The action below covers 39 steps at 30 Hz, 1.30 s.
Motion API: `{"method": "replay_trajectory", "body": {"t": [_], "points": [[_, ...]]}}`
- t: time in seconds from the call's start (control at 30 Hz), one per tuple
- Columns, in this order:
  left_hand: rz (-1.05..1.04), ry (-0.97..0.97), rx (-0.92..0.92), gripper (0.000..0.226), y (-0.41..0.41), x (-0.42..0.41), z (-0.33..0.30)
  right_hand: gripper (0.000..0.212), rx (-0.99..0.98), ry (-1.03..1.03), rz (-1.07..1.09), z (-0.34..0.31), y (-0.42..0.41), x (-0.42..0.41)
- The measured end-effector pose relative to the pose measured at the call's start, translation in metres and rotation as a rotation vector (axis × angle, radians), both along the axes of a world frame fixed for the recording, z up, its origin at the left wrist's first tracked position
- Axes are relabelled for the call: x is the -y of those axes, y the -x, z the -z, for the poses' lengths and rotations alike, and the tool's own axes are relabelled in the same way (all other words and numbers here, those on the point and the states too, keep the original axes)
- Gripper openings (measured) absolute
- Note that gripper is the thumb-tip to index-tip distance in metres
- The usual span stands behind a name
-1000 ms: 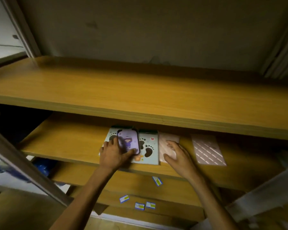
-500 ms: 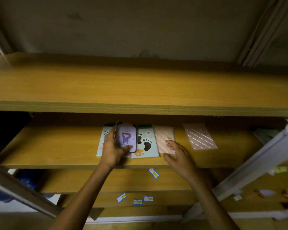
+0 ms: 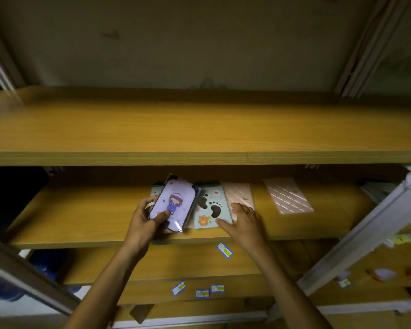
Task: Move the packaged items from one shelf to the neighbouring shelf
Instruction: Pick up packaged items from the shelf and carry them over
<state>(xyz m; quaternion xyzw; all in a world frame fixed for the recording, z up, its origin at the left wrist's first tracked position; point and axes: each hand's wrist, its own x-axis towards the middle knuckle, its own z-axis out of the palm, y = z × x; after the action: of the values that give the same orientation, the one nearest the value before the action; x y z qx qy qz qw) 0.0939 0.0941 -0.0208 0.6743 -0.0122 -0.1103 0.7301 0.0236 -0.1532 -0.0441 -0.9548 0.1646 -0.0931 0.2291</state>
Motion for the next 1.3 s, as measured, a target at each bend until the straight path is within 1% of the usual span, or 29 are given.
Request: {"method": "replay_trajectory", "body": {"t": [0.1,0.23,0.37,0.47,0.57,0.67,0.73,0.87,1.0,1.13,1.3], "points": [[-0.026,-0.006,0.038,0.043,0.003,-0.01,-0.002,0.077,-0.015,0.033,0.041,-0.001,-0.005,-0.013],[-0.042,-0.03,0.082,0.042,0.007,-0.023,0.001,0.09,-0.051,-0.02,0.105,0.0,-0.008,-0.029],[-0.058,-0.04,0.094,0.04,0.009,-0.032,0.004,0.093,-0.034,-0.144,0.15,-0.001,-0.011,-0.032],[-0.074,-0.037,0.102,0.04,0.009,-0.039,0.004,0.097,-0.064,-0.151,0.197,-0.004,-0.012,-0.034],[-0.084,-0.038,0.1,0.041,0.009,-0.044,0.003,0.092,-0.081,-0.081,0.225,-0.004,-0.01,-0.038],[-0.097,-0.032,0.099,0.042,0.009,-0.045,0.001,0.088,-0.069,-0.066,0.225,-0.007,-0.01,-0.04],[-0.098,-0.034,0.097,0.042,0.009,-0.045,-0.001,0.088,-0.061,-0.13,0.223,-0.008,-0.01,-0.041],[-0.083,-0.035,0.106,0.042,0.01,-0.043,-0.002,0.09,-0.009,-0.328,0.231,-0.004,-0.009,-0.038],[-0.072,-0.033,0.103,0.042,0.009,-0.042,-0.003,0.082,0.025,-0.479,0.229,0.003,-0.009,-0.03],[-0.06,-0.022,0.091,0.043,0.008,-0.037,-0.004,0.06,0.07,-0.669,0.191,0.003,-0.009,-0.02],[-0.034,0.005,0.053,0.043,0.01,-0.029,0.0,0.035,0.148,-0.76,0.16,-0.002,0.002,-0.01]]}}
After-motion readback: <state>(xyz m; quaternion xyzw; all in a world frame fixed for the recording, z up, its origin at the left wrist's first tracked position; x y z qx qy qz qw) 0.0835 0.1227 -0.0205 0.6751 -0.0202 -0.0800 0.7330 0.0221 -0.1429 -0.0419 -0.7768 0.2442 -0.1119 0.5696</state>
